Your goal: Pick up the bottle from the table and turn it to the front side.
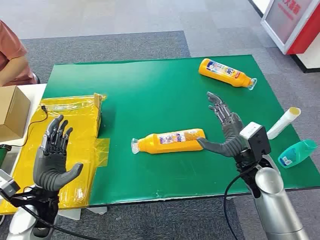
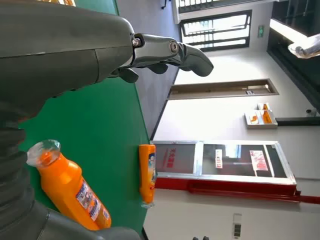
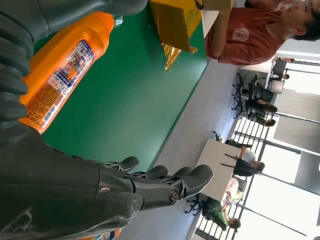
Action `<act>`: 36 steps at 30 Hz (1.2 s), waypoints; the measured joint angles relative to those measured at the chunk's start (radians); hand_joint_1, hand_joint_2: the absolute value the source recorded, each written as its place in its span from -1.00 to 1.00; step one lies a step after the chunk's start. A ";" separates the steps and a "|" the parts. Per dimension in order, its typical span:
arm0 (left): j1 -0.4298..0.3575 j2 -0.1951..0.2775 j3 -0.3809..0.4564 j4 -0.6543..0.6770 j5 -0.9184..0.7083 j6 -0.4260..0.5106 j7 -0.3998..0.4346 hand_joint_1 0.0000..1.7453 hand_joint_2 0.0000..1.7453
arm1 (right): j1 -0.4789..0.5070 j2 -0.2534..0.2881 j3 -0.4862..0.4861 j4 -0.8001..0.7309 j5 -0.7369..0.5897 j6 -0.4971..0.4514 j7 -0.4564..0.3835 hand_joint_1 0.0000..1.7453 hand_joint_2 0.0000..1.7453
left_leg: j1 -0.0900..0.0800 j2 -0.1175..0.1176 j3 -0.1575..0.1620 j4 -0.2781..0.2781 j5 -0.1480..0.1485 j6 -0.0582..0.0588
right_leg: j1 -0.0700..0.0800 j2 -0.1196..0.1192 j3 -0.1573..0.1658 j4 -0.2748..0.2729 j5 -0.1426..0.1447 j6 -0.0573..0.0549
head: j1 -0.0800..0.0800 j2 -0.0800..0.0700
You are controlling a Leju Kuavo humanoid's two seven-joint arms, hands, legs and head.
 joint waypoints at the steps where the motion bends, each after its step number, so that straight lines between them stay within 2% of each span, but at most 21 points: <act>1: 0.000 0.000 0.000 0.000 -0.001 0.000 0.000 -1.00 1.00 | 0.000 0.000 0.000 0.000 0.000 0.000 0.000 -1.00 1.00 | 0.000 0.000 0.000 0.000 0.000 0.000 | 0.000 0.000 0.000 0.000 0.000 0.000 | 0.000 0.000; 12: 0.000 0.000 0.000 -0.008 -0.037 0.030 0.000 -1.00 1.00 | -0.021 0.000 -0.003 0.000 0.002 0.006 0.002 -1.00 1.00 | 0.000 0.000 0.000 0.000 0.000 0.000 | 0.000 0.000 0.000 0.000 0.000 0.000 | 0.000 0.000; 15: 0.003 0.000 0.000 -0.019 -0.041 0.040 0.002 -1.00 1.00 | -0.027 -0.003 -0.002 0.000 0.066 -0.032 0.016 -1.00 1.00 | 0.000 0.000 0.000 0.000 0.000 0.000 | 0.000 0.000 0.000 0.000 0.000 0.000 | 0.000 0.000; 17: 0.014 -0.003 0.004 -0.034 -0.047 0.049 0.006 -1.00 1.00 | -0.025 -0.008 0.000 -0.001 0.219 -0.119 0.058 -1.00 1.00 | 0.000 0.000 0.000 0.000 0.000 0.000 | 0.000 0.000 0.000 0.000 0.000 0.000 | 0.000 0.000; 20: 0.036 -0.017 0.018 -0.075 -0.065 0.049 0.023 -1.00 1.00 | -0.011 -0.012 0.008 -0.010 0.625 -0.279 0.197 -1.00 1.00 | 0.000 0.000 0.000 0.000 0.000 0.000 | 0.000 0.000 0.000 0.000 0.000 0.000 | 0.000 0.000; 21: 0.039 -0.021 0.022 -0.089 -0.071 0.046 0.031 -1.00 1.00 | -0.004 -0.013 0.013 -0.013 0.738 -0.305 0.239 -1.00 1.00 | 0.000 0.000 0.000 0.000 0.000 0.000 | 0.000 0.000 0.000 0.000 0.000 0.000 | 0.000 0.000; 23: 0.036 -0.029 0.024 -0.108 -0.081 0.039 0.047 -1.00 1.00 | 0.008 -0.014 0.026 -0.014 0.881 -0.317 0.292 -1.00 1.00 | 0.000 0.000 0.000 0.000 -0.001 0.001 | 0.000 0.000 0.000 0.000 0.000 0.000 | 0.000 0.000; 26: 0.008 -0.034 0.024 -0.122 -0.091 0.034 0.067 -1.00 1.00 | 0.014 -0.016 0.056 -0.013 1.014 -0.302 0.343 -1.00 1.00 | 0.000 0.000 0.000 0.000 0.000 0.000 | 0.000 0.000 0.000 0.000 0.000 0.000 | 0.000 0.000; 30: -0.074 -0.037 0.023 -0.122 -0.093 0.037 0.098 -1.00 1.00 | -0.003 -0.023 0.124 0.009 1.219 -0.269 0.415 -1.00 1.00 | 0.000 0.000 0.000 0.000 0.001 -0.001 | 0.000 0.000 0.000 0.000 0.001 -0.001 | 0.000 0.000; 36: -0.215 -0.039 0.018 -0.091 -0.081 0.045 0.136 -1.00 1.00 | -0.033 -0.026 0.250 0.100 1.288 -0.219 0.423 -1.00 1.00 | 0.000 0.000 0.000 0.000 0.002 0.000 | 0.000 0.000 0.000 0.000 0.002 0.000 | 0.000 0.000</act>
